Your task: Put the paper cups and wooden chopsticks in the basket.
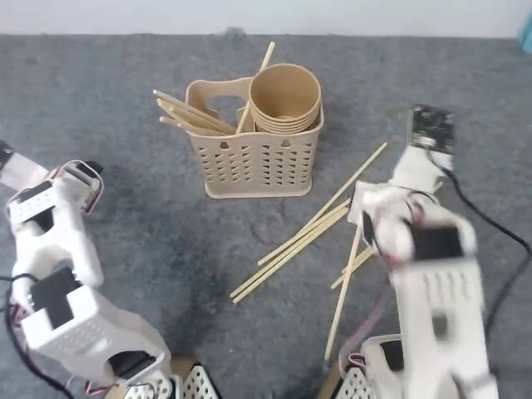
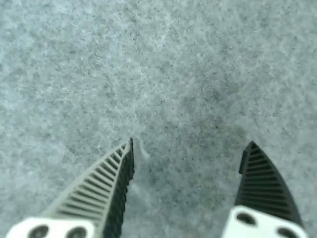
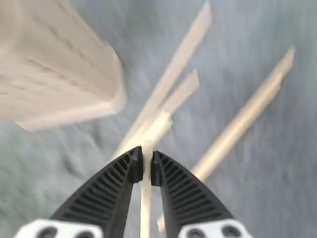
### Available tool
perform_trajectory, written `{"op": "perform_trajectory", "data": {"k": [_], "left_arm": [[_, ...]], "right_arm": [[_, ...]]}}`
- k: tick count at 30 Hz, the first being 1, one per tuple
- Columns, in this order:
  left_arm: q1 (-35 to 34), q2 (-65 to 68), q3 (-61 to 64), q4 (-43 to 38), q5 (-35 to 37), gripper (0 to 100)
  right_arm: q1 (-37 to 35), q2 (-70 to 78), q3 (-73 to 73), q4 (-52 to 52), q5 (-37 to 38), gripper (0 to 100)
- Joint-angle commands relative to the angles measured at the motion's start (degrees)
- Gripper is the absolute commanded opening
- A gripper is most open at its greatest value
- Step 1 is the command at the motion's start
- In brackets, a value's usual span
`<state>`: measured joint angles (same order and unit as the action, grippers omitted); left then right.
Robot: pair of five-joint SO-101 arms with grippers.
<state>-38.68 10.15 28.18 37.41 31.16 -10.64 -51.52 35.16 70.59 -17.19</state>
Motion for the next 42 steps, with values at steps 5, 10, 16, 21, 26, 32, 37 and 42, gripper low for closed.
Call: {"op": "perform_trajectory", "data": {"k": [5,10,16,21,26,32,37,42], "left_arm": [[1.14,-0.18,-2.59,0.0,0.44,33],[1.14,-0.18,-2.59,0.0,0.44,33],[1.05,-0.18,-2.51,0.0,0.44,33],[1.05,-0.18,-2.51,0.0,0.44,33],[1.14,-0.18,-2.51,0.0,0.35,33],[1.32,-0.18,-2.51,0.0,0.35,33],[1.32,-0.18,-2.59,0.0,0.35,33],[1.41,-0.18,-2.51,-0.97,-0.53,33]], "right_arm": [[-0.92,-23.43,4.57,-22.64,1.93,0.7],[-8.4,-30.73,9.93,-42.15,2.11,0.7],[-16.57,-26.77,10.2,-60.35,2.55,0.7],[-17.27,-13.14,5.45,-65.36,8.79,2.4],[-17.45,0.92,-8.09,-67.56,8.7,2.4],[-17.27,17.45,-24.0,-67.21,8.7,2.4],[-17.19,26.07,-26.9,-67.12,8.26,2.4],[-17.1,28.88,-23.91,-67.12,0.79,2.4]]}}
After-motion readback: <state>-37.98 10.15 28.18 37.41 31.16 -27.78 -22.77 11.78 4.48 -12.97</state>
